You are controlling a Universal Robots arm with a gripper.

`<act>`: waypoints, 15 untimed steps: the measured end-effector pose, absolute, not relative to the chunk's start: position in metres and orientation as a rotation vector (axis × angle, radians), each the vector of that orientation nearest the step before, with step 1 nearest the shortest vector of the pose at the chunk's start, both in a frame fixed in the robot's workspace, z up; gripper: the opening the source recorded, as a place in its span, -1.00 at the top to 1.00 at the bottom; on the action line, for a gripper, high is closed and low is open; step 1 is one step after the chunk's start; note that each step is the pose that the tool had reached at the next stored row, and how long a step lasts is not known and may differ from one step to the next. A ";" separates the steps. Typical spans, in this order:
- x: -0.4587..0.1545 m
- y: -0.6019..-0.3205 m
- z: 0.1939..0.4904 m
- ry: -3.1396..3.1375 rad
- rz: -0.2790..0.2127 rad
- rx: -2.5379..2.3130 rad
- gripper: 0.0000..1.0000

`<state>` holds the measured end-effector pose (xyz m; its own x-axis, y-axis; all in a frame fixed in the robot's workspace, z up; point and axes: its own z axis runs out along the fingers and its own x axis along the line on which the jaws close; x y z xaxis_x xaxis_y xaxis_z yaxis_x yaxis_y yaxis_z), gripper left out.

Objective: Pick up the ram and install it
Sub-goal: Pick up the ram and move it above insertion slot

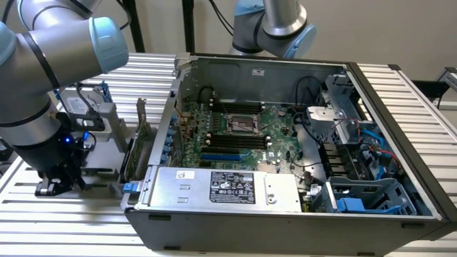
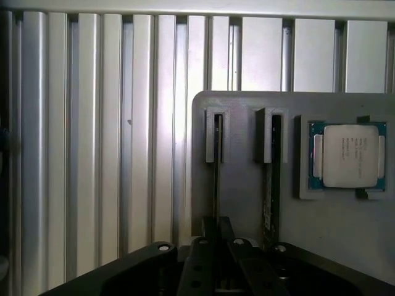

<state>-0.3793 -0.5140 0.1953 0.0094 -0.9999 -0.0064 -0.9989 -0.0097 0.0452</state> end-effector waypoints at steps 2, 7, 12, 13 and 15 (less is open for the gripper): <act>-0.379 -0.514 0.195 -2.187 -0.052 2.212 0.73; -0.379 -0.514 0.195 -2.180 -0.049 2.216 0.73; -0.379 -0.514 0.195 -2.173 -0.047 2.221 0.73; -0.379 -0.514 0.195 -2.171 -0.047 2.222 0.73; -0.379 -0.514 0.195 -2.169 -0.046 2.224 0.73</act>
<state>-0.3794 -0.5142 0.1950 0.0252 -0.9997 0.0026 -0.9987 -0.0250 0.0454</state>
